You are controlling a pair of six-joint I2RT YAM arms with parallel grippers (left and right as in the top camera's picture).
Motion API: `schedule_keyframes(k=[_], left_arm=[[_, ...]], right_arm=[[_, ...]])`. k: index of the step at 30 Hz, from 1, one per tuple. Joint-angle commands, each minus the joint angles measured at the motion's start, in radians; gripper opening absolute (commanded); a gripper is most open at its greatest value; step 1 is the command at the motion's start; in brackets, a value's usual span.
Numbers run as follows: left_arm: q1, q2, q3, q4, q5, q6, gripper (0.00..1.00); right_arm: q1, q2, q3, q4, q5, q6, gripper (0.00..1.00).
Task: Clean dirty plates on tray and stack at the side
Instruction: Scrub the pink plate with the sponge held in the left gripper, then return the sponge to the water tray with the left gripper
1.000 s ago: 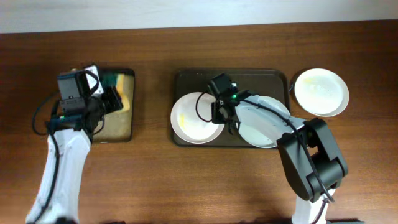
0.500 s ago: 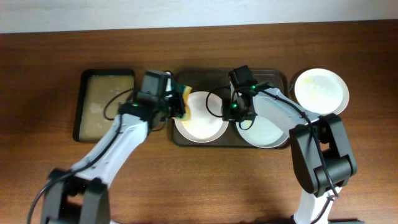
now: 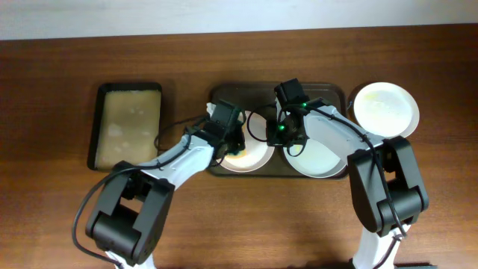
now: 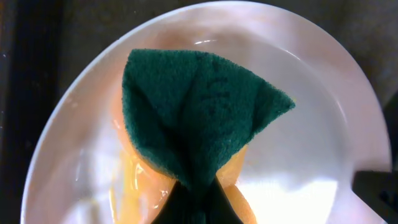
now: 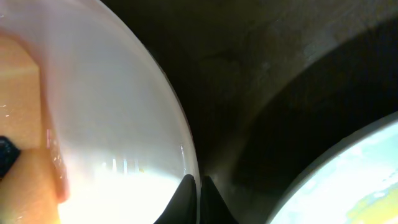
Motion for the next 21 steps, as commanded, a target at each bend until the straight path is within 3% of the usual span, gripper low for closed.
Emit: schedule_keyframes(k=[1, 7, 10, 12, 16, 19, 21], left_arm=[[-0.007, 0.082, 0.002, -0.016, -0.178, 0.035, 0.0], [-0.002, 0.042, 0.039, -0.133, -0.533, 0.072, 0.0], [-0.002, -0.047, 0.07, -0.148, -0.562, 0.088, 0.0], [-0.003, -0.093, 0.075, -0.122, -0.497, 0.089, 0.0], [-0.003, -0.117, 0.074, -0.014, -0.117, 0.088, 0.0], [-0.003, -0.088, 0.072, 0.018, 0.028, 0.058, 0.0], [-0.006, -0.049, 0.072, 0.021, 0.029, 0.042, 0.0]], right_arm=[[-0.005, 0.019, -0.004, -0.008, -0.001, -0.013, 0.04], [-0.005, 0.019, -0.004, -0.011, 0.01, -0.013, 0.04], [-0.005, 0.019, -0.004, -0.012, 0.018, -0.013, 0.04], [-0.005, 0.019, -0.004, -0.012, 0.018, -0.013, 0.04], [-0.005, 0.019, -0.004, -0.013, 0.017, -0.013, 0.04], [-0.005, 0.019, -0.004, -0.012, 0.017, -0.013, 0.04], [-0.005, 0.019, -0.004, -0.011, 0.018, -0.013, 0.04]])
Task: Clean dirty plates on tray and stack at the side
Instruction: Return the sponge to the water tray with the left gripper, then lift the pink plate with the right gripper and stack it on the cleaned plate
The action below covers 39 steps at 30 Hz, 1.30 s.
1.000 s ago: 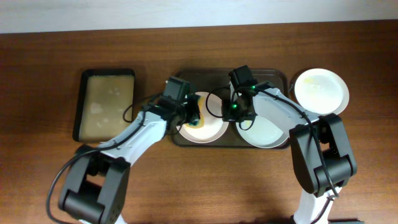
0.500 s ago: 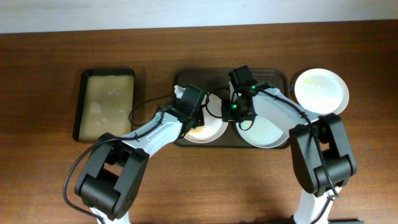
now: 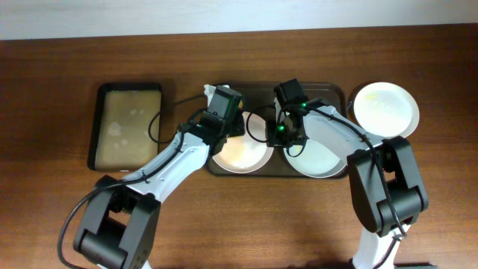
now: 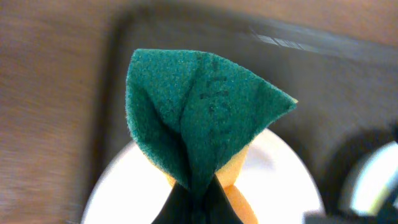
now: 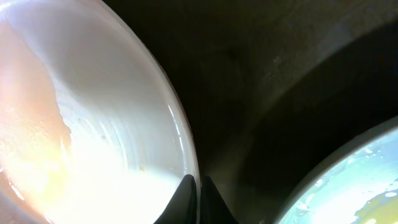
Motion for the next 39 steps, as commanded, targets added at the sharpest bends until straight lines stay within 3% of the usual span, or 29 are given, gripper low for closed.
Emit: schedule_keyframes(k=[1, 6, 13, 17, 22, 25, 27, 31, 35, 39], left_arm=[[-0.004, 0.069, 0.01, 0.009, 0.13, -0.025, 0.0], [0.002, 0.177, 0.01, -0.007, 0.078, -0.024, 0.0], [0.04, 0.165, 0.019, -0.187, -0.329, 0.021, 0.0], [0.056, 0.064, 0.039, -0.236, -0.411, 0.021, 0.0], [0.079, -0.114, 0.049, -0.22, -0.367, 0.021, 0.0], [0.135, -0.175, 0.049, -0.217, -0.195, 0.022, 0.0], [0.196, -0.179, 0.049, -0.213, -0.122, 0.022, 0.0], [0.346, -0.175, 0.048, -0.217, -0.117, 0.121, 0.0], [0.521, -0.129, 0.048, -0.21, -0.131, 0.13, 0.0], [0.608, -0.023, 0.048, -0.201, 0.003, 0.13, 0.0]], right_arm=[[-0.005, 0.019, -0.004, -0.007, 0.028, -0.006, 0.04], [-0.005, 0.019, -0.004, -0.01, 0.028, -0.006, 0.04], [-0.005, 0.019, -0.004, -0.011, 0.029, -0.006, 0.04], [-0.005, 0.019, -0.004, -0.01, 0.029, -0.006, 0.04], [-0.005, 0.019, -0.004, -0.011, 0.028, -0.006, 0.04], [-0.005, 0.019, -0.004, -0.011, 0.028, -0.006, 0.04], [-0.005, 0.019, -0.004, -0.014, 0.028, -0.006, 0.04], [-0.005, 0.019, -0.004, -0.016, 0.028, -0.006, 0.04], [-0.005, 0.019, -0.004, -0.015, 0.029, -0.006, 0.04], [-0.005, 0.019, -0.004, -0.011, 0.029, -0.006, 0.04]])
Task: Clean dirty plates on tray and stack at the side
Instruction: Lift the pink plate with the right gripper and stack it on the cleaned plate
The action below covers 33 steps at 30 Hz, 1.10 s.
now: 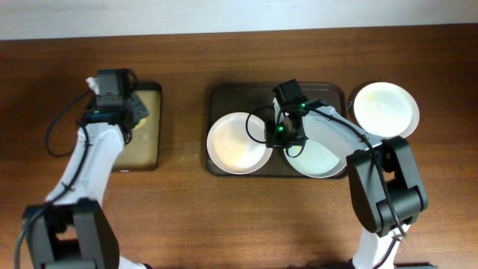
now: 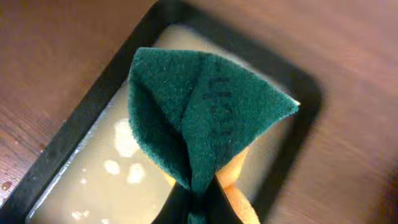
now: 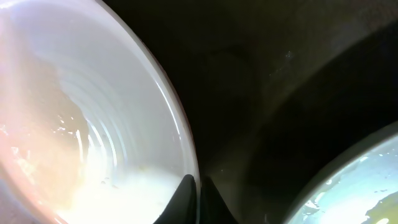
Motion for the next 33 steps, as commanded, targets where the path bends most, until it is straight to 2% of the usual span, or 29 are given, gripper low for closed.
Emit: schedule_keyframes(k=[1, 4, 6, 7, 9, 11, 12, 16, 19, 20, 21, 24, 28, 33], left_arm=[[0.044, 0.108, 0.01, 0.014, 0.118, 0.023, 0.0], [0.047, 0.156, 0.01, 0.018, 0.1, 0.023, 0.09], [0.05, 0.161, 0.01, 0.019, 0.082, 0.023, 0.09], [0.053, 0.161, 0.01, 0.024, 0.081, 0.023, 0.18], [0.055, 0.161, 0.01, 0.026, 0.08, 0.023, 0.5], [0.058, 0.153, 0.01, 0.025, 0.08, 0.023, 0.65], [0.06, 0.143, 0.011, 0.025, 0.08, 0.023, 0.68], [0.061, 0.071, 0.011, 0.021, 0.08, 0.023, 0.7], [0.061, -0.056, 0.011, -0.009, 0.113, 0.022, 0.82], [0.061, -0.1, 0.011, -0.021, 0.159, 0.022, 0.95], [0.061, -0.141, 0.011, -0.038, 0.202, 0.022, 0.99], [0.061, -0.188, 0.011, -0.083, 0.228, 0.023, 0.99], [0.061, -0.191, 0.011, -0.153, 0.228, 0.022, 0.99], [0.061, -0.191, 0.011, -0.167, 0.227, 0.023, 1.0]], right_arm=[[-0.01, 0.019, -0.004, -0.007, 0.036, -0.003, 0.04], [-0.01, 0.019, -0.004, -0.01, 0.036, -0.003, 0.04], [-0.01, 0.019, -0.004, -0.01, 0.04, -0.003, 0.04], [-0.01, 0.019, -0.004, -0.011, 0.047, -0.003, 0.04], [-0.01, 0.019, -0.004, -0.012, 0.056, -0.003, 0.04], [-0.01, 0.019, -0.004, -0.014, 0.062, -0.003, 0.04], [-0.01, 0.019, -0.004, -0.014, 0.062, -0.003, 0.04], [-0.01, 0.016, -0.003, -0.014, 0.062, -0.005, 0.04], [-0.01, -0.018, 0.018, -0.027, 0.062, -0.049, 0.04], [-0.01, -0.038, 0.03, -0.039, 0.062, -0.049, 0.04], [-0.01, -0.07, 0.049, -0.048, 0.062, -0.057, 0.04], [-0.01, -0.143, 0.113, -0.096, 0.084, -0.121, 0.04], [0.012, -0.229, 0.229, -0.209, 0.327, -0.176, 0.04], [0.098, -0.25, 0.36, -0.352, 0.582, -0.207, 0.04]])
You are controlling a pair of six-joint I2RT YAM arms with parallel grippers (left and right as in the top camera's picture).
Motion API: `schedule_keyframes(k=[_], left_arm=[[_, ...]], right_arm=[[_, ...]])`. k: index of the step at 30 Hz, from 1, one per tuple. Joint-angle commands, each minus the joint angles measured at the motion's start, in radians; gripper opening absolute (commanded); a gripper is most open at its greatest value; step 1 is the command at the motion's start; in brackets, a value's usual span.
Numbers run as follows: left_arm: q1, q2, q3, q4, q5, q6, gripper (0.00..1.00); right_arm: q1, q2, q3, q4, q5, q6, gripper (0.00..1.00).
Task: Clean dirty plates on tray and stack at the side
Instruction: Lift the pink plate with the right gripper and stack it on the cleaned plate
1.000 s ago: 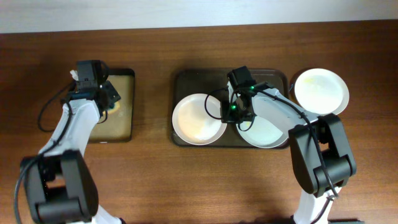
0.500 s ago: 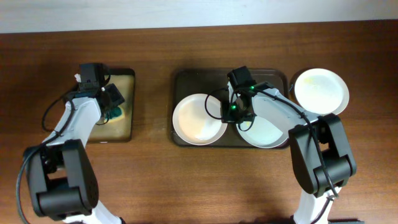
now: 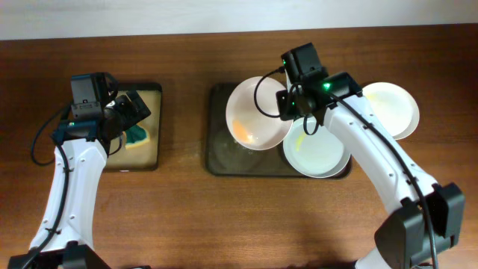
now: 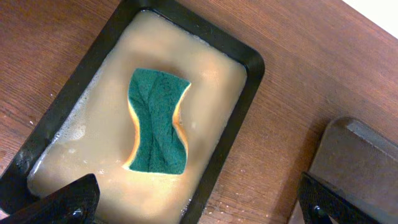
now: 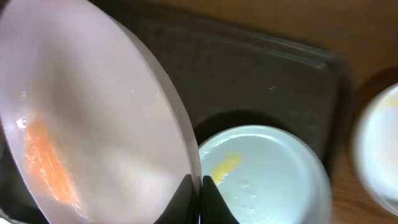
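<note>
My right gripper (image 5: 196, 186) is shut on the rim of a white plate (image 5: 93, 124) with an orange smear. The plate is held tilted above the brown tray (image 3: 222, 153). A second plate (image 3: 317, 153) with a yellow smear lies in the tray's right half. One white plate (image 3: 388, 108) rests on the table to the right of the tray. The green and yellow sponge (image 4: 157, 121) lies in the soapy water of the black basin (image 4: 249, 68). My left gripper (image 4: 199, 205) hangs open above the basin, with nothing between its fingers (image 4: 68, 199).
The black basin (image 3: 153, 161) sits at the table's left, the brown tray in the middle. Bare wood lies between them and along the front. A pale wall runs along the table's far edge.
My left gripper has opened and risen; the sponge it held now lies in the soapy water. My right gripper has lifted the plate off the tray, tilted, up and to the right.
My left gripper first pressed the sponge on the left plate while the right held its rim. Then the sponge was off the plate, later over the soapy basin, and now it lies in it. The right gripper kept the rim and now holds the plate raised.
</note>
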Motion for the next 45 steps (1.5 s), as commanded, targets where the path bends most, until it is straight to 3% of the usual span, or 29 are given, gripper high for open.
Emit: schedule_keyframes(k=[1, 7, 11, 16, 25, 28, 29, 30, 33, 35, 38, 40, 42, 45], left_arm=[[0.006, -0.001, 0.006, -0.002, 0.013, 0.001, 0.99], [0.006, -0.001, 0.006, -0.002, 0.013, 0.001, 0.99], [0.006, -0.001, 0.006, -0.002, 0.013, 0.001, 0.99], [0.006, -0.001, 0.006, -0.002, 0.013, 0.001, 0.99], [0.006, -0.001, 0.006, -0.002, 0.013, 0.001, 0.99], [0.006, -0.001, 0.006, -0.002, 0.013, 0.001, 0.99], [0.006, -0.001, 0.006, -0.002, 0.013, 0.001, 0.99], [0.006, -0.001, 0.006, -0.002, 0.013, 0.001, 1.0], [0.006, -0.001, 0.006, -0.002, 0.013, 0.001, 0.99], [0.006, -0.001, 0.006, -0.002, 0.013, 0.001, 0.99], [0.006, -0.001, 0.006, -0.002, 0.013, 0.001, 1.0], [0.006, -0.001, 0.006, -0.002, 0.013, 0.001, 0.99], [0.006, -0.001, 0.006, -0.002, 0.013, 0.001, 0.99], [0.006, -0.001, 0.006, -0.002, 0.013, 0.001, 0.99]], right_arm=[[0.089, -0.013, 0.087, -0.046, 0.305, -0.031, 0.04], [0.29, -0.011, 0.121, -0.013, 0.8, -0.145, 0.04], [0.346, -0.01, 0.121, 0.041, 0.95, -0.275, 0.04], [0.357, -0.01, 0.121, 0.095, 1.024, -0.396, 0.04], [0.354, -0.01, 0.12, 0.101, 1.044, -0.378, 0.04], [0.336, -0.01, 0.11, 0.061, 0.908, -0.2, 0.04], [0.313, 0.001, 0.092, 0.061, 0.695, -0.16, 0.04], [0.296, 0.018, 0.079, 0.06, 0.601, -0.169, 0.04], [0.274, 0.082, 0.07, -0.034, 0.66, -0.182, 0.04], [0.259, 0.085, 0.073, -0.072, 0.782, -0.08, 0.04], [0.195, 0.043, 0.119, -0.102, 0.725, 0.0, 0.04], [0.089, -0.004, 0.167, -0.115, 0.536, 0.053, 0.04], [-0.12, -0.056, 0.188, -0.113, 0.219, 0.072, 0.04], [-0.402, -0.044, 0.182, -0.14, -0.053, 0.085, 0.04]])
